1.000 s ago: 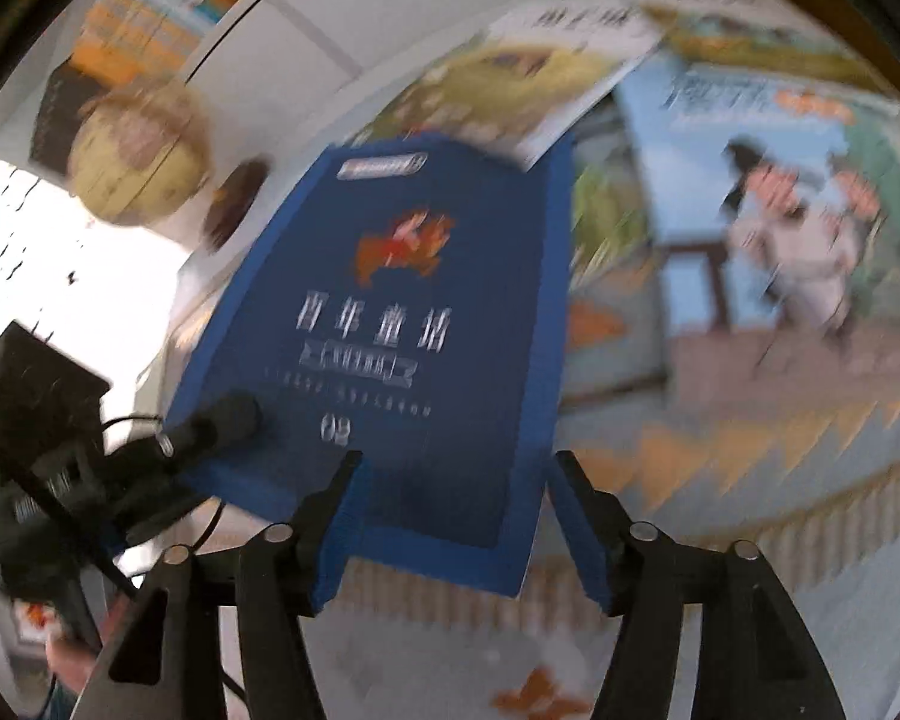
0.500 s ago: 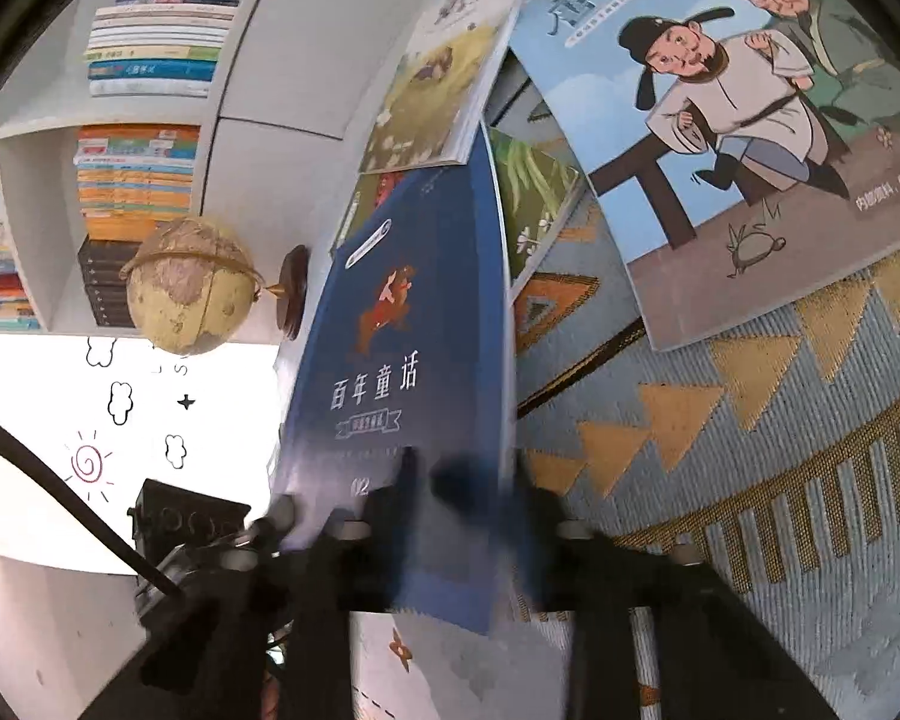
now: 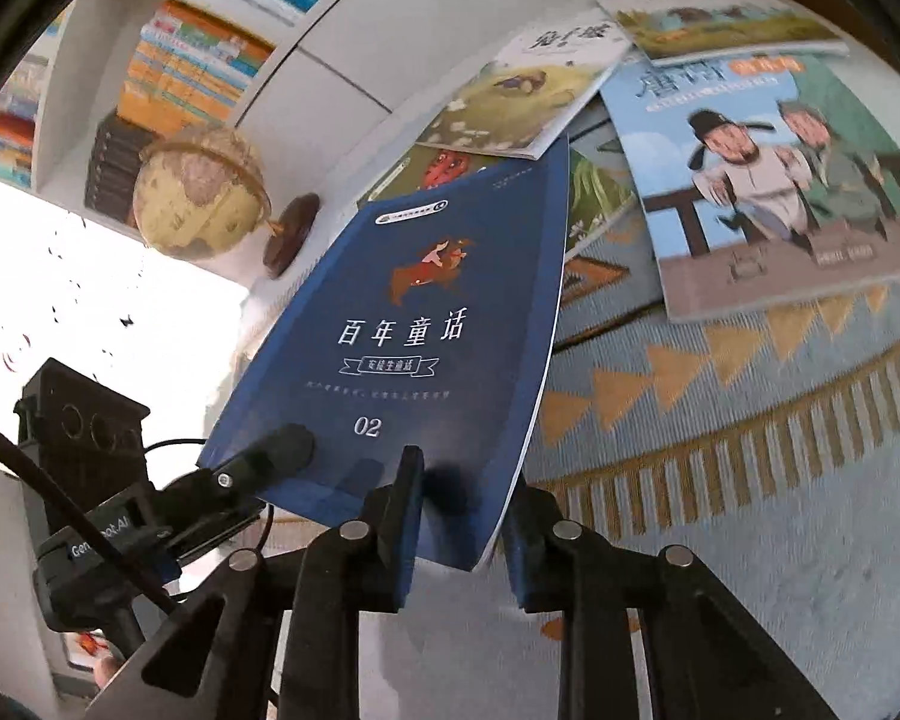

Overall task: Organize books
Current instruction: 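Carry the blue book toward the globe and lower it onto the stack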

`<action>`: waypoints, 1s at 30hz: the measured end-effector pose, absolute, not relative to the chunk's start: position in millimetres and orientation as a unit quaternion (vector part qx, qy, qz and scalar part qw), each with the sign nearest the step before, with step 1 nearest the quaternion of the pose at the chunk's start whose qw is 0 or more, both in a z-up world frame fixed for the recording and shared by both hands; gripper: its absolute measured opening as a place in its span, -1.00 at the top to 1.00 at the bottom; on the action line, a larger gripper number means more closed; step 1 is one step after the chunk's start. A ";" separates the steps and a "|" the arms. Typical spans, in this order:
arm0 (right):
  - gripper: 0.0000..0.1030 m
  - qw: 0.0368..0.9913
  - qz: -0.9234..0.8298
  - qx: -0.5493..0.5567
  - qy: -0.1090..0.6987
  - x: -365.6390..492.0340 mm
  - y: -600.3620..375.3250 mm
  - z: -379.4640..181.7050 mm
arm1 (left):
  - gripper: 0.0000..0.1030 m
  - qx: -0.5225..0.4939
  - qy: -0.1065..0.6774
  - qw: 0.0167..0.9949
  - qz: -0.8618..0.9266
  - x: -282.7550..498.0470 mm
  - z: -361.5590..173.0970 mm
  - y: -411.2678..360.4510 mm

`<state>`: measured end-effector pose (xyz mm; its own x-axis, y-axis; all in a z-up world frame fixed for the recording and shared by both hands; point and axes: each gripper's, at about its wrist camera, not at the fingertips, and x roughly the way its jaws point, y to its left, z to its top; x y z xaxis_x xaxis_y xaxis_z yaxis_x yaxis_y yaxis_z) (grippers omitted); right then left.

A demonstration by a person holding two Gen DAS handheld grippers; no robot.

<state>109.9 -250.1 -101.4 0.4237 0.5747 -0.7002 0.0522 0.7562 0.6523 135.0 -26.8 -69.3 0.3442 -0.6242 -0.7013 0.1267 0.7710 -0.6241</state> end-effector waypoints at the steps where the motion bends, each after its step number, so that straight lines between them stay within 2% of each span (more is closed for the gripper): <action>1: 0.55 0.796 0.166 0.289 0.505 108.1 -246.2 -95.3 | 0.71 -0.213 0.517 0.796 -0.232 131.0 -66.2 -31.0; 7: 0.55 0.848 0.175 0.114 0.487 86.1 -208.0 -63.1 | 0.70 -0.118 0.494 0.836 -0.208 103.5 -52.2 -38.1; 22: 0.55 0.853 0.298 -0.015 0.429 -18.3 -160.4 -14.4 | 0.68 -0.157 0.437 0.877 -0.126 -32.9 -2.8 12.4; 30: 0.54 0.851 0.353 -0.029 0.388 -55.2 -112.7 21.0 | 0.68 -0.180 0.393 0.899 -0.071 -87.4 33.7 67.6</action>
<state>-55.2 -112.7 21.0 0.4488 0.5782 -0.6814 -0.6237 0.7487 0.2246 -87.4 67.6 33.7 0.6810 -0.2684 -0.6813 -0.0142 0.9254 -0.3787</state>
